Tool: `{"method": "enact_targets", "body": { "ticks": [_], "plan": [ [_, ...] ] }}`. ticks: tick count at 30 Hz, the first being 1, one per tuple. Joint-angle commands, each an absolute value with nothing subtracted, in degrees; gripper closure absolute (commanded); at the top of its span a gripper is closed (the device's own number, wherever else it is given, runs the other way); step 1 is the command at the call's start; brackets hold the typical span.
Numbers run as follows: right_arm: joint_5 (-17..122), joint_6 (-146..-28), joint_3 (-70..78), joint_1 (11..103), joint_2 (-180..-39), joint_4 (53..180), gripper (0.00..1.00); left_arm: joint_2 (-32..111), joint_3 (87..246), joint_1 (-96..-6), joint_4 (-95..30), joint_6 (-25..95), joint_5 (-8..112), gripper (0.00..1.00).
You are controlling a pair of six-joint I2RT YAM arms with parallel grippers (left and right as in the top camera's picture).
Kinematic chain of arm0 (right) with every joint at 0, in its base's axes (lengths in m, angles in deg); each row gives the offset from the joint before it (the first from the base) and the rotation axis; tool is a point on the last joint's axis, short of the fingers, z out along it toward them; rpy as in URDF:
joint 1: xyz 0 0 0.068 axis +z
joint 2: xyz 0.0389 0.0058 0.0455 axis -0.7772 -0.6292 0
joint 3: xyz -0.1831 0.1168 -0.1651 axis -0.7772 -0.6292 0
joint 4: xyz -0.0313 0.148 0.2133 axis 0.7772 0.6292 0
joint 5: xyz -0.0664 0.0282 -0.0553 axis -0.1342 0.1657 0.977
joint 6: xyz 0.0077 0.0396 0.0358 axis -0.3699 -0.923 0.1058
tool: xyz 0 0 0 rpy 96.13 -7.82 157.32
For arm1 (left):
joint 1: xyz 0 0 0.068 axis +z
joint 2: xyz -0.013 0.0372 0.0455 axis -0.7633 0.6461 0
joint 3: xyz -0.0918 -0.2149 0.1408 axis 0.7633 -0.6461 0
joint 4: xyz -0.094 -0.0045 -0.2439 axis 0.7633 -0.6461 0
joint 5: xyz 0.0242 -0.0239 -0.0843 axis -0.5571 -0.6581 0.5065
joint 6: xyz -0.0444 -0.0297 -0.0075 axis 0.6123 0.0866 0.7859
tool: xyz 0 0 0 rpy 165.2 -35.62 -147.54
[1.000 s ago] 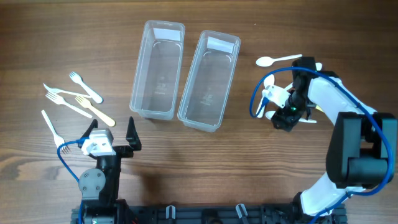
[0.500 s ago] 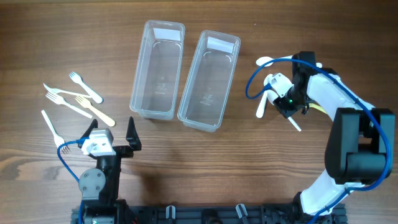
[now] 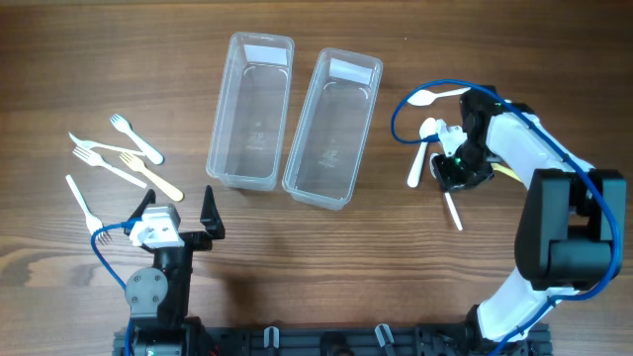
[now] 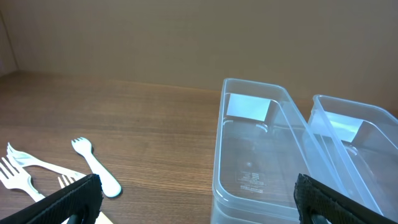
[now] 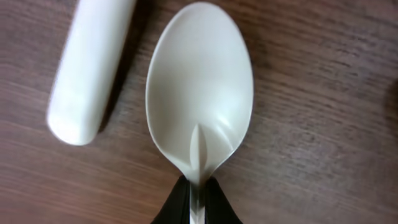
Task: Pack container
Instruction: 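Carry the white spoon into the right container and release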
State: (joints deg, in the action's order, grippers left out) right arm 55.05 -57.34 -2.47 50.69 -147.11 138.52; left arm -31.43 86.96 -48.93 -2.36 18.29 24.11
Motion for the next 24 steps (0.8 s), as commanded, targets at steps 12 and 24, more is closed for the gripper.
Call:
{"method": "enact_targets", "body": {
  "ticks": [12,24],
  "plan": [
    [37.24,-81.29,3.15,70.97,-122.15,128.49,0.96,-31.84,86.59,-48.56,-2.21,18.84,23.56,0.0],
    [48.45,-104.61,2.84,79.13,-127.35,109.16,0.96,-31.84,86.59,-48.56,-2.21,18.86,23.56,0.0]
  ]
}}
